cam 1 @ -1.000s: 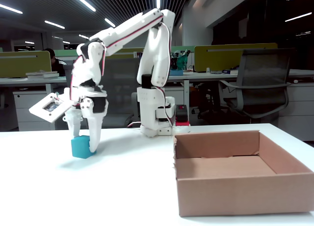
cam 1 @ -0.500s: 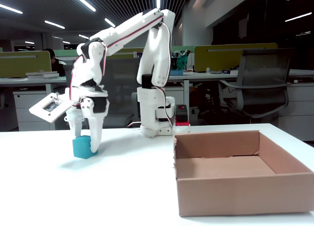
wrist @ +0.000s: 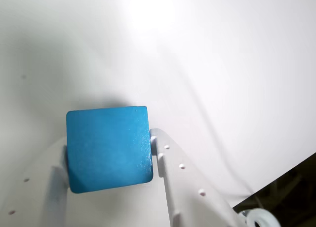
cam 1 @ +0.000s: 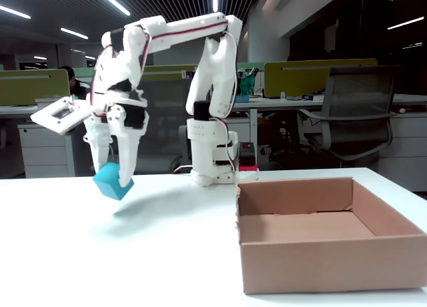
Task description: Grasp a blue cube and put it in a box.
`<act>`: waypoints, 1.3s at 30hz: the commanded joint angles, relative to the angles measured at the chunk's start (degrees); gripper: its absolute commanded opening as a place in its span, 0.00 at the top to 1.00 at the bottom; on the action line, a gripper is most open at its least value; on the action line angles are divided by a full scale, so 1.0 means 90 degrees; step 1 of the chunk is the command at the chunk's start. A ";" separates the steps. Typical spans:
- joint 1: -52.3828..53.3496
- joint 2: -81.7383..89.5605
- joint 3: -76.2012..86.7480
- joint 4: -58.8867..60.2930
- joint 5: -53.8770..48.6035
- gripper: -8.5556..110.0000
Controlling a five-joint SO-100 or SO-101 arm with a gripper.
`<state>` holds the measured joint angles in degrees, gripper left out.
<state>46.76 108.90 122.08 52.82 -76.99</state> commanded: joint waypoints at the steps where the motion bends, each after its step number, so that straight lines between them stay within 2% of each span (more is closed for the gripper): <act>1: -0.0195 0.0498 -0.0391 0.0166 0.0117 0.80; 16: -0.2285 0.1113 -0.2119 0.1611 0.2158 0.80; 26: -0.3799 0.1074 -0.3301 0.2471 0.2656 0.80; 39: -0.6064 0.0625 -0.4043 0.2676 0.3662 0.80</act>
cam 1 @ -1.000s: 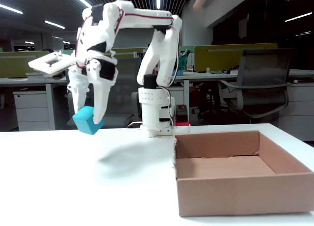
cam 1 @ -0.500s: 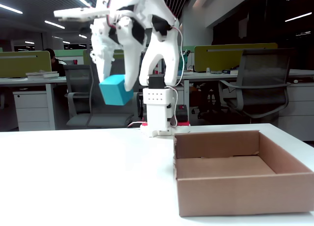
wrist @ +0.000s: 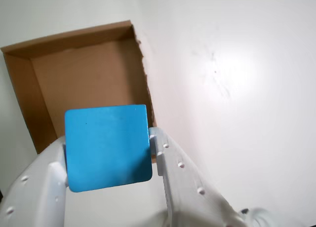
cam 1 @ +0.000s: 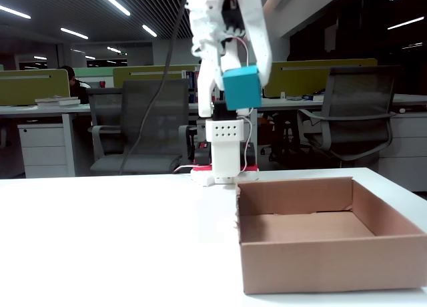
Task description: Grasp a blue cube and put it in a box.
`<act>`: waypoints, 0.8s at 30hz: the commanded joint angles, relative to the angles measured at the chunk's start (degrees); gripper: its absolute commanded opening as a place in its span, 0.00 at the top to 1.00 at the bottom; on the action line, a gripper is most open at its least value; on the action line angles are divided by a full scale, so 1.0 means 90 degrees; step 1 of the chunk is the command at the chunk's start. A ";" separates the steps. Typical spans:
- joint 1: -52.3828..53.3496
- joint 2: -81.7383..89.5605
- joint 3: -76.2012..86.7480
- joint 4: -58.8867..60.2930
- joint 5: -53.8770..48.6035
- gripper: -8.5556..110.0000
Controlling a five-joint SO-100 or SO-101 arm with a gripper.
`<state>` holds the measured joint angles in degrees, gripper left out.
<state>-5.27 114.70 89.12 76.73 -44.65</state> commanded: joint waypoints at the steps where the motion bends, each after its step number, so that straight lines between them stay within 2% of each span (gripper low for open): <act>1: -0.0381 -0.0059 -0.0381 -0.0039 0.0088 0.80; 14: -0.1182 -0.0449 0.0918 -0.1299 0.0107 0.81; 24: -0.1338 -0.0762 0.2471 -0.3057 -0.0039 0.81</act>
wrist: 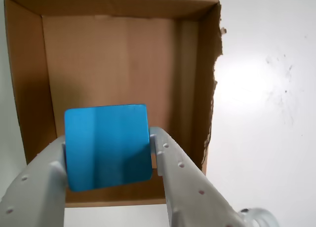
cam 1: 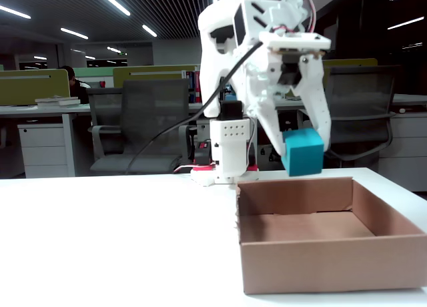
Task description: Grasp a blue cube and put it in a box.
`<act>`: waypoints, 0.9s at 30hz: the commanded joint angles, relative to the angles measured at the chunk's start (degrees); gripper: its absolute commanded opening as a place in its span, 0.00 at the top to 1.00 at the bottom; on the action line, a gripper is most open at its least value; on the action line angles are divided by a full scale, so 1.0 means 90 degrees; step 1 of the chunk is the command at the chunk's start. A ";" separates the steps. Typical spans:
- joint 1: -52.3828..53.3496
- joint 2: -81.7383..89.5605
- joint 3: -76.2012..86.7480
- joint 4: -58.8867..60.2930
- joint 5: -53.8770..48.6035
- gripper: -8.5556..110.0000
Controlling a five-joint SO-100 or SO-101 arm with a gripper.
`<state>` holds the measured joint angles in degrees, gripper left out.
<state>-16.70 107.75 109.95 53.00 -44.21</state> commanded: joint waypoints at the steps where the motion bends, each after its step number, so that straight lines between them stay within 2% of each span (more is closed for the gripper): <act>1: -0.0068 -0.0029 0.0283 -0.0596 -0.0107 0.80; 15: -0.0264 -0.0664 0.1543 -0.2314 -0.0107 0.81; 27: -0.0293 -0.0264 0.2715 -0.2969 -0.0195 0.80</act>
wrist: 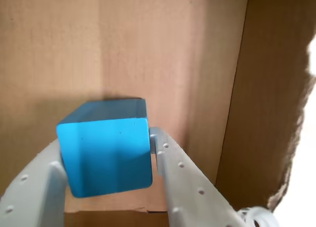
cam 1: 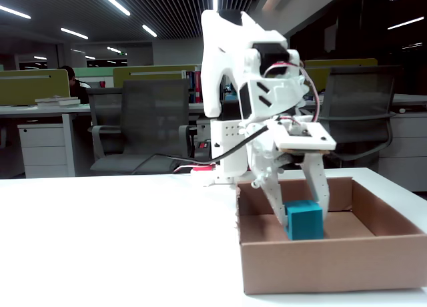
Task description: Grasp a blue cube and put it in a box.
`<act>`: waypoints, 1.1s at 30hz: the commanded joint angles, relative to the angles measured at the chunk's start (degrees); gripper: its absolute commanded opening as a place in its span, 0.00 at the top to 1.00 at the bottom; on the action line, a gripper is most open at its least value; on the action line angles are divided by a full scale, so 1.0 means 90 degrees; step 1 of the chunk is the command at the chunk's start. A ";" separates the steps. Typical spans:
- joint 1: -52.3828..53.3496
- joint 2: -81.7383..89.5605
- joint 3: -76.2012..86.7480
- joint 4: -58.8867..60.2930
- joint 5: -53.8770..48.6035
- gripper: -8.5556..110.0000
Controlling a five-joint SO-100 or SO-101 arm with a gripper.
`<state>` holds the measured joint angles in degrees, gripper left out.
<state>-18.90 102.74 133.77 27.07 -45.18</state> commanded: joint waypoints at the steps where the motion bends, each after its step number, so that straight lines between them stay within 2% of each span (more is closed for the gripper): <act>1: -0.0049 0.0332 0.0107 -0.0098 -0.0088 0.80; 14: 0.0078 0.0605 0.0088 0.0000 -0.0088 0.80; 28: 0.0098 0.0801 0.0117 0.0020 -0.0088 0.64; 33: 0.0098 0.0918 0.0117 0.0127 -0.0088 0.63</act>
<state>-18.02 108.63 135.18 28.12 -45.44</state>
